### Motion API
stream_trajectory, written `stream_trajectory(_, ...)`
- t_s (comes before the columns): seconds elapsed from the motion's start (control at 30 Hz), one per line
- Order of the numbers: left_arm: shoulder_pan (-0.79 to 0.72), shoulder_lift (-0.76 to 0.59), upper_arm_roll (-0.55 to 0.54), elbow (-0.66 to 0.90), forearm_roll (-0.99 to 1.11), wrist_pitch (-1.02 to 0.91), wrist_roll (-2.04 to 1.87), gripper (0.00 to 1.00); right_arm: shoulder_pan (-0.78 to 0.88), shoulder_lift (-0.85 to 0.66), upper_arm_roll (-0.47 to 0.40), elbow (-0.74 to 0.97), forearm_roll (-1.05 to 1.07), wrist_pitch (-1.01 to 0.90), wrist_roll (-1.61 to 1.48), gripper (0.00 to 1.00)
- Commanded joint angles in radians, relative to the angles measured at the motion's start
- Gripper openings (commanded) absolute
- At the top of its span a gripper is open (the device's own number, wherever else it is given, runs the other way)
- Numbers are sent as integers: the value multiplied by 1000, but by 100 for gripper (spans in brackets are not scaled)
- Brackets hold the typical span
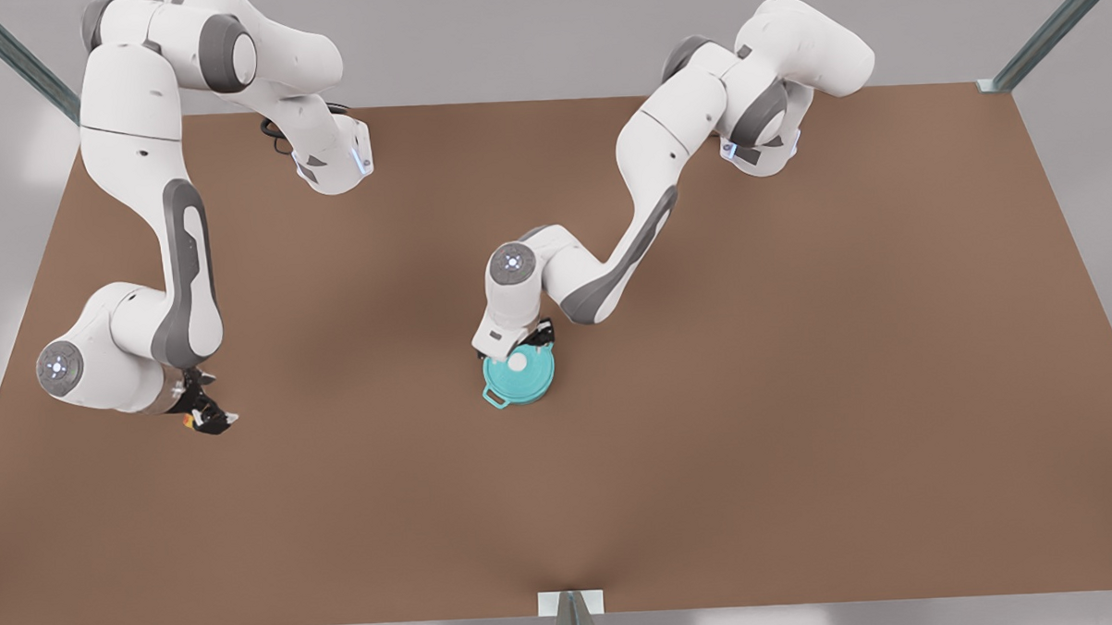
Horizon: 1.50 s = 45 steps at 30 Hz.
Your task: Open the pot lid and put the potato into the pot
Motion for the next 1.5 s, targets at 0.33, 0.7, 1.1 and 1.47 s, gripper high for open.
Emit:
stream_trajectory(0.33, -3, 36, 15, 16, 6, 71, -184, 90, 9, 17, 0, -95, 9, 230, 396, 100)
stream_trajectory(0.7, 37, -27, 7, 16, -59, -82, -135, 49, -22, 124, -2, -71, 12, 363, 398, 100)
stream_trajectory(1.1, 402, 62, 61, 15, -60, -64, 442, 49, -54, 167, 1, -77, 8, 414, 390, 100)
stream_trajectory(1.47, 647, -215, 42, 12, -191, -573, 943, 100, -62, 170, 6, -161, 8, 512, 389, 100)
